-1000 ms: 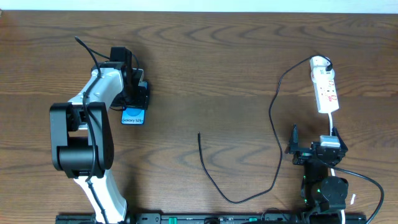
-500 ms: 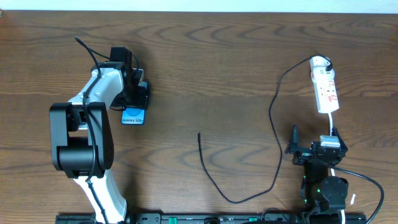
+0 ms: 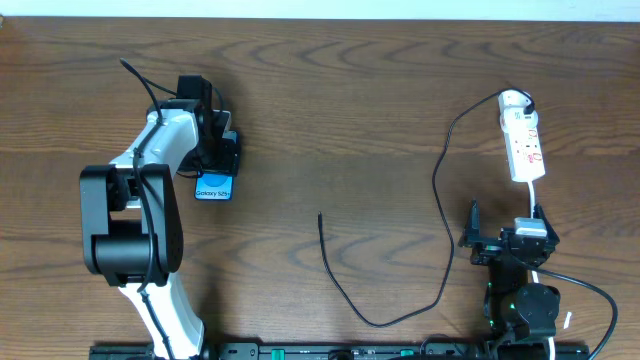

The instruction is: Plug charger to phone and switch on socket

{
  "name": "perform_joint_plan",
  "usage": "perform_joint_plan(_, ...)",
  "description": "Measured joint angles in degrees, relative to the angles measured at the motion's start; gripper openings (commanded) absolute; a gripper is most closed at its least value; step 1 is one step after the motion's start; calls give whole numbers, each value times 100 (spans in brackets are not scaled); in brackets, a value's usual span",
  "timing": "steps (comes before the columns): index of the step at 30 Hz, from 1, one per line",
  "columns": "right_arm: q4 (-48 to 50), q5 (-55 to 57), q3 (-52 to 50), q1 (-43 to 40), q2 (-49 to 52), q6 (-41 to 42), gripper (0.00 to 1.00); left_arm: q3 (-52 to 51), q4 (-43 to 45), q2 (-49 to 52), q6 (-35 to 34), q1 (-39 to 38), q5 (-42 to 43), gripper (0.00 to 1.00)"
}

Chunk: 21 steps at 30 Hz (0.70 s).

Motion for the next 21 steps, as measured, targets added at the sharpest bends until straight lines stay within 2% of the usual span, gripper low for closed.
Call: perform_joint_plan(21, 0, 0, 0, 0, 0, 0, 99, 168, -195, 81, 2, -4, -22, 8)
